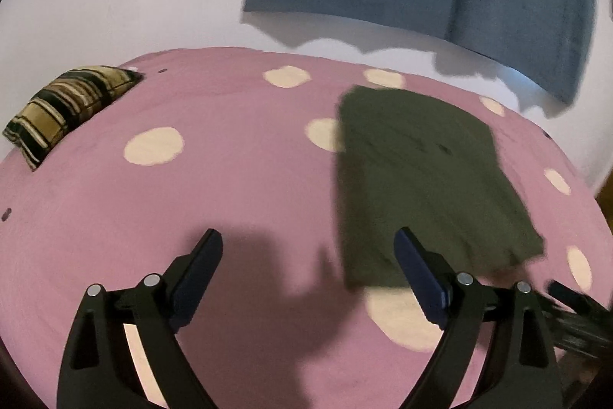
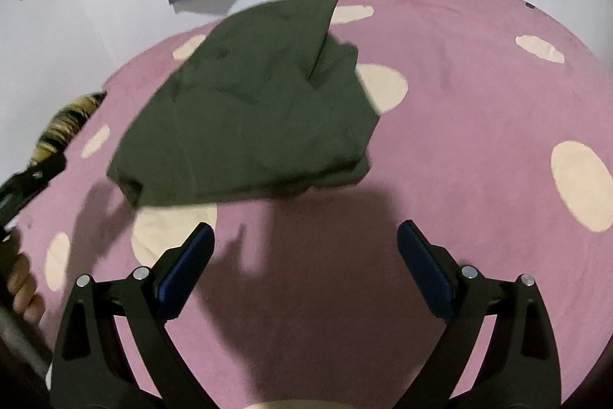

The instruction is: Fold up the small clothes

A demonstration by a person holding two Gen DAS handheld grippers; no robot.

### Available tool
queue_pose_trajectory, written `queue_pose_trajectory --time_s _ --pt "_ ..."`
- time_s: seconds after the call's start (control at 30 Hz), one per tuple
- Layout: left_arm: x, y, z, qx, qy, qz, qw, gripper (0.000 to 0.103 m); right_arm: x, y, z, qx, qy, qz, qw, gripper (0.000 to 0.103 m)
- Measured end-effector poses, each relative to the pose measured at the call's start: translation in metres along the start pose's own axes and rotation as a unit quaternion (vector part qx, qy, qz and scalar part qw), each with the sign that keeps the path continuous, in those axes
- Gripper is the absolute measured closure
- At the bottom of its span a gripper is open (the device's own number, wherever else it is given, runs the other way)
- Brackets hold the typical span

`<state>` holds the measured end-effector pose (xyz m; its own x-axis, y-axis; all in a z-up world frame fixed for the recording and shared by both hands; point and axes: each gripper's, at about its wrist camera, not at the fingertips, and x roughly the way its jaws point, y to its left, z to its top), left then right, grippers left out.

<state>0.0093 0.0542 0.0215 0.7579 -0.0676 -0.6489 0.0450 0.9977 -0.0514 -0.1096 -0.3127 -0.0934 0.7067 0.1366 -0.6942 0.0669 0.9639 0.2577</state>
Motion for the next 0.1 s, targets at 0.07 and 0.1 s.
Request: queue_pose_trajectory --time_s 0.07,0.1 --pt "0.021 0.011 0.020 -0.002 -0.002 0.032 0.9995 0.013 -0.004 -0.013 0.015 0.017 -0.007 0.007 1.000 0.007" --pt "0.036 0.016 0.033 -0.004 -0.004 0.048 0.9988 0.013 -0.004 -0.022 0.026 0.027 -0.011 0.010 1.000 0.007"
